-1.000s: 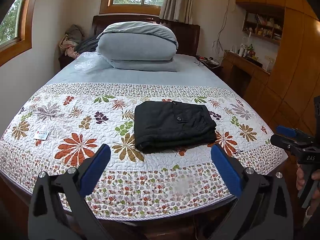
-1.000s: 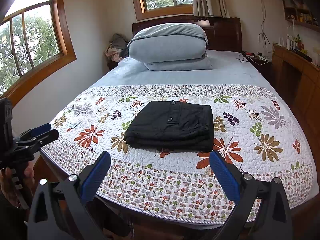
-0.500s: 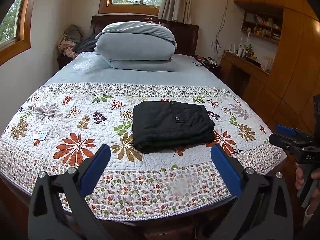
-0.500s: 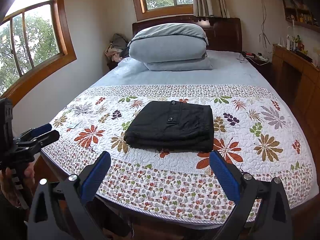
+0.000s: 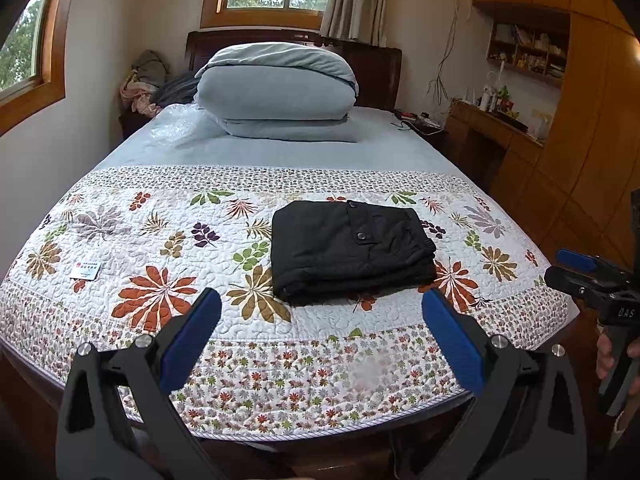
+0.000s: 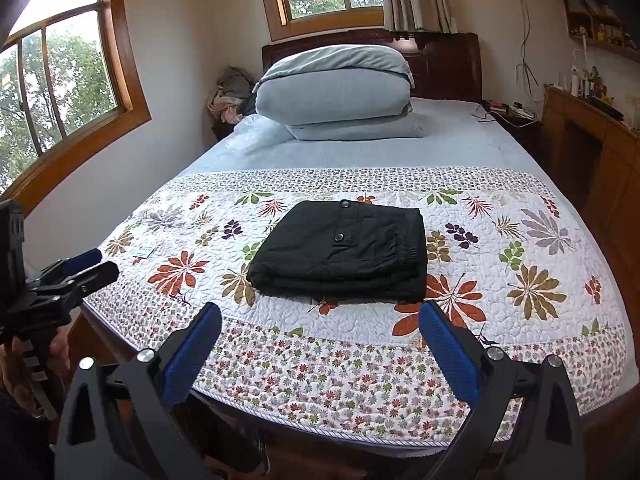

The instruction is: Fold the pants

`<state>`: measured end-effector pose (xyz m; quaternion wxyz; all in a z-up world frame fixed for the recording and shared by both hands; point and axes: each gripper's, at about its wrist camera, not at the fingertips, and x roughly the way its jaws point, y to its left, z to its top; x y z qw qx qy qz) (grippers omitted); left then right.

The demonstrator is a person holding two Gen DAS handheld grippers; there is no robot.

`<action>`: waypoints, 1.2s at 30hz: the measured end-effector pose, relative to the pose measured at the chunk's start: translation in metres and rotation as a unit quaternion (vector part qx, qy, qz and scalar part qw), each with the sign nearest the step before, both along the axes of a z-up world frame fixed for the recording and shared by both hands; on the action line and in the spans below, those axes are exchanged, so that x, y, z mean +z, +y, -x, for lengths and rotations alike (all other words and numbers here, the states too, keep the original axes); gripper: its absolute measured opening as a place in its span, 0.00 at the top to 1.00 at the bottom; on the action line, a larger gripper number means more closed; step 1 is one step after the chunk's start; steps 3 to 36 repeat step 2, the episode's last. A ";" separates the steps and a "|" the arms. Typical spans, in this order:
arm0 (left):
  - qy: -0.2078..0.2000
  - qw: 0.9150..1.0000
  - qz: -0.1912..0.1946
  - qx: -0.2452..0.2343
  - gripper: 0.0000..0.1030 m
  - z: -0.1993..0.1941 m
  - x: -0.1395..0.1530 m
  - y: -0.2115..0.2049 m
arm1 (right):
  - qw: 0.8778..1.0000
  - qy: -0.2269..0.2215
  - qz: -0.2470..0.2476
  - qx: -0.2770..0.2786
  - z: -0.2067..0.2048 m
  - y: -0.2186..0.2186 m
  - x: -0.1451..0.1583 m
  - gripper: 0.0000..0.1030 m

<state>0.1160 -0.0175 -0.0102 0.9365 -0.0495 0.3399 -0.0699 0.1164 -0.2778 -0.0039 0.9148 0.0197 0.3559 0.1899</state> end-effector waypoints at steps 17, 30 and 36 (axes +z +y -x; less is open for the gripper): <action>0.003 1.000 -0.003 -0.003 0.03 0.000 0.000 -0.001 | 1.000 0.000 0.000 0.000 0.000 0.000 0.000 0.03; 0.003 1.000 -0.003 -0.003 0.03 0.000 0.000 -0.001 | 1.000 0.000 0.000 0.000 0.000 0.000 0.000 0.03; 0.003 1.000 -0.003 -0.003 0.03 0.000 0.000 -0.001 | 1.000 0.000 0.000 0.000 0.000 0.000 0.000 0.03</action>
